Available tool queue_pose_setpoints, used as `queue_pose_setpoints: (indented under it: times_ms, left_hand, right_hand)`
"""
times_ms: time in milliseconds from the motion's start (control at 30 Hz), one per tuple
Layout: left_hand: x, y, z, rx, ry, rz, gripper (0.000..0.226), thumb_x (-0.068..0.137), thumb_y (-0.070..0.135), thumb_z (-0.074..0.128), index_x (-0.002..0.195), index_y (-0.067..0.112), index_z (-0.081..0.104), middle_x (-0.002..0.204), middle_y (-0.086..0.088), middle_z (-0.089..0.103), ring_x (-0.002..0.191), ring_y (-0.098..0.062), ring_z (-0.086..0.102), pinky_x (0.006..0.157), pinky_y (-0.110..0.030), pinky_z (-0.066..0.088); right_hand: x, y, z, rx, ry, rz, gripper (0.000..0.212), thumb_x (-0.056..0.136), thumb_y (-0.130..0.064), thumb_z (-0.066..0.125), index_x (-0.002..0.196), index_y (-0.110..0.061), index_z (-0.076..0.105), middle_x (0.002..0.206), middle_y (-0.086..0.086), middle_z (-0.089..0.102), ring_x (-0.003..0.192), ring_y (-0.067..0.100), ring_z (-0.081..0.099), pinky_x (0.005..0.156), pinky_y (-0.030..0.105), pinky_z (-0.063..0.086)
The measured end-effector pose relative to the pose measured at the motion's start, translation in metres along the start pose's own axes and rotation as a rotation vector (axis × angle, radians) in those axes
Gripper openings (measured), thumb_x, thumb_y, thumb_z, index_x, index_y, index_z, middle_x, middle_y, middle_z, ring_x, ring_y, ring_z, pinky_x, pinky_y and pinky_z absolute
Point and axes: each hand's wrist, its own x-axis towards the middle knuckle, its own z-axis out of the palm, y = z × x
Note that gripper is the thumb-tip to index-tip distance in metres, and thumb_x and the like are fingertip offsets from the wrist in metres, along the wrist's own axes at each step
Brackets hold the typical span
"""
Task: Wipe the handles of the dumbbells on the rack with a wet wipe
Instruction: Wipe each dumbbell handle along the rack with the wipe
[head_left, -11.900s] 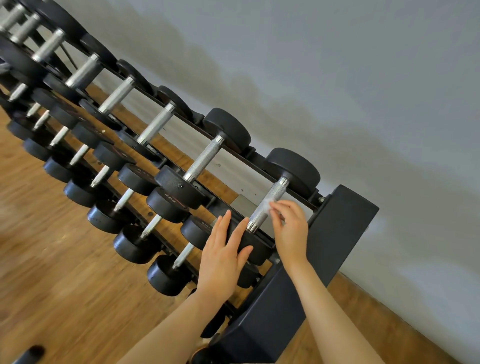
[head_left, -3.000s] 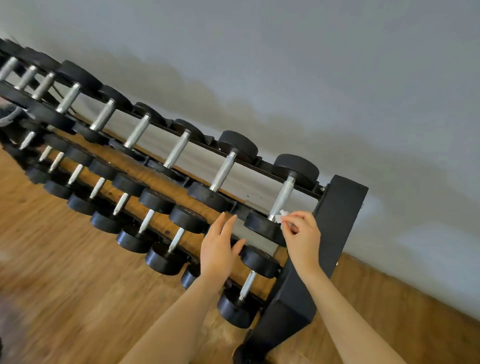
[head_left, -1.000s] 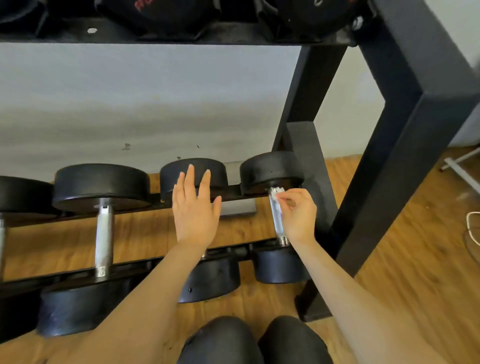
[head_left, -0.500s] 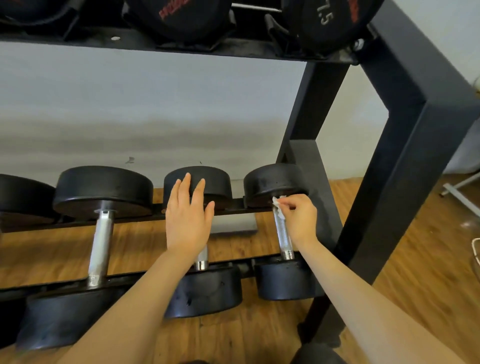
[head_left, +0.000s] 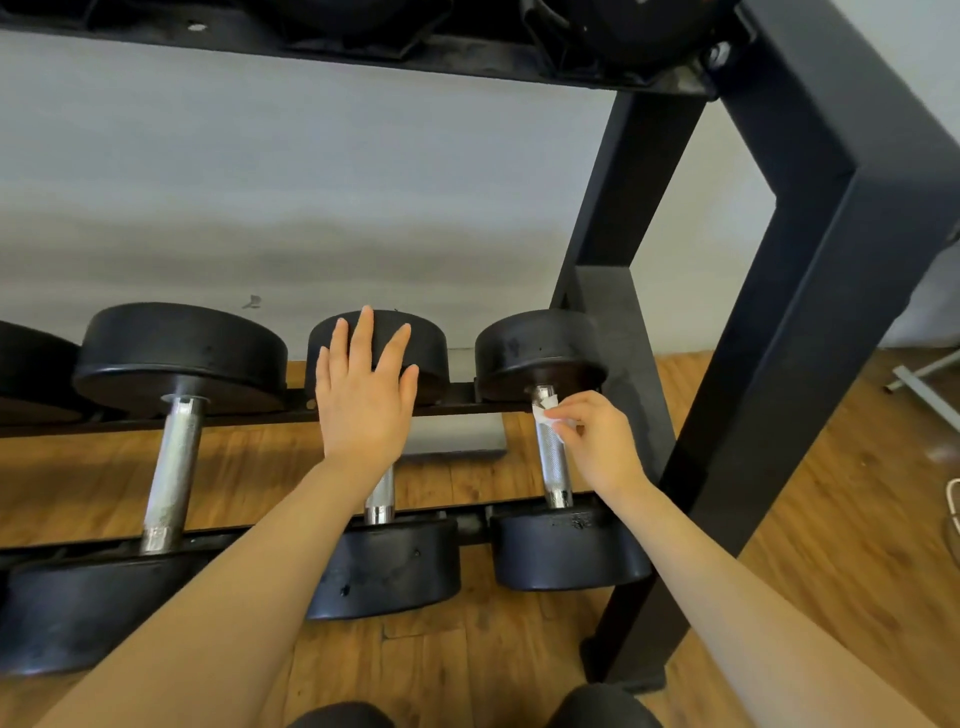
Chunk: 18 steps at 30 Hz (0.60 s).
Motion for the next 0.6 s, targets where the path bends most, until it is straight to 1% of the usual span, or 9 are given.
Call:
queue_pose_setpoints:
  times_ms: [100, 167, 300, 400, 467, 533, 600]
  left_hand:
    - [0.004, -0.003, 0.003, 0.022, 0.011, 0.01, 0.047, 0.102, 0.034, 0.044, 0.148, 0.025, 0.043, 0.161, -0.011, 0.025, 0.149, -0.034, 0.015, 0.12, -0.052, 0.015]
    - [0.003, -0.006, 0.004, 0.03, 0.018, 0.032, 0.047, 0.101, 0.033, 0.045, 0.148, 0.025, 0.043, 0.161, -0.011, 0.026, 0.149, -0.035, 0.017, 0.119, -0.052, 0.017]
    - [0.001, -0.008, 0.005, 0.028, 0.03, 0.054, 0.047, 0.101, 0.033, 0.047, 0.147, 0.024, 0.045, 0.159, -0.012, 0.028, 0.149, -0.036, 0.019, 0.119, -0.052, 0.018]
    - [0.0, -0.011, 0.006, 0.03, 0.036, 0.071, 0.048, 0.101, 0.033, 0.047, 0.147, 0.024, 0.044, 0.16, -0.011, 0.028, 0.149, -0.035, 0.019, 0.119, -0.051, 0.018]
    - [-0.001, -0.014, 0.007, 0.026, 0.045, 0.09, 0.048, 0.1, 0.032, 0.049, 0.147, 0.024, 0.045, 0.159, -0.012, 0.029, 0.148, -0.035, 0.019, 0.118, -0.052, 0.018]
    - [-0.002, -0.017, 0.008, 0.025, 0.059, 0.117, 0.048, 0.099, 0.03, 0.052, 0.147, 0.023, 0.045, 0.159, -0.012, 0.03, 0.148, -0.035, 0.021, 0.118, -0.052, 0.019]
    - [-0.002, -0.021, 0.008, 0.03, 0.074, 0.142, 0.049, 0.098, 0.03, 0.053, 0.146, 0.022, 0.046, 0.158, -0.013, 0.031, 0.147, -0.036, 0.022, 0.117, -0.052, 0.021]
  right_hand:
    - [0.0, 0.0, 0.001, -0.026, 0.008, -0.005, 0.017, 0.091, -0.009, 0.063, 0.104, -0.009, 0.074, 0.108, 0.004, 0.063, 0.097, 0.014, 0.058, 0.079, 0.004, 0.037]
    - [0.001, 0.0, 0.002, -0.045, 0.012, 0.012, 0.018, 0.09, -0.009, 0.064, 0.106, -0.009, 0.074, 0.11, 0.003, 0.062, 0.098, 0.014, 0.058, 0.08, 0.005, 0.036]
    - [0.004, -0.003, 0.007, -0.075, 0.05, 0.009, 0.017, 0.092, -0.011, 0.062, 0.105, -0.008, 0.073, 0.108, 0.002, 0.063, 0.096, 0.013, 0.057, 0.077, 0.002, 0.034]
    - [0.012, -0.01, 0.011, -0.008, 0.109, 0.057, 0.017, 0.093, -0.011, 0.059, 0.104, -0.008, 0.072, 0.105, -0.001, 0.062, 0.09, 0.004, 0.054, 0.077, 0.002, 0.039]
    - [0.016, -0.013, 0.013, 0.022, 0.136, 0.068, 0.019, 0.093, -0.011, 0.058, 0.105, -0.008, 0.072, 0.105, -0.001, 0.064, 0.09, 0.002, 0.054, 0.083, 0.006, 0.043]
    - [0.015, -0.013, 0.013, -0.012, 0.135, 0.034, 0.02, 0.093, -0.01, 0.059, 0.108, -0.008, 0.073, 0.11, 0.002, 0.067, 0.096, 0.007, 0.058, 0.087, 0.005, 0.039]
    - [0.013, -0.01, 0.01, -0.035, 0.118, 0.0, 0.02, 0.092, -0.009, 0.061, 0.108, -0.008, 0.074, 0.113, 0.004, 0.067, 0.102, 0.015, 0.06, 0.09, 0.012, 0.039]
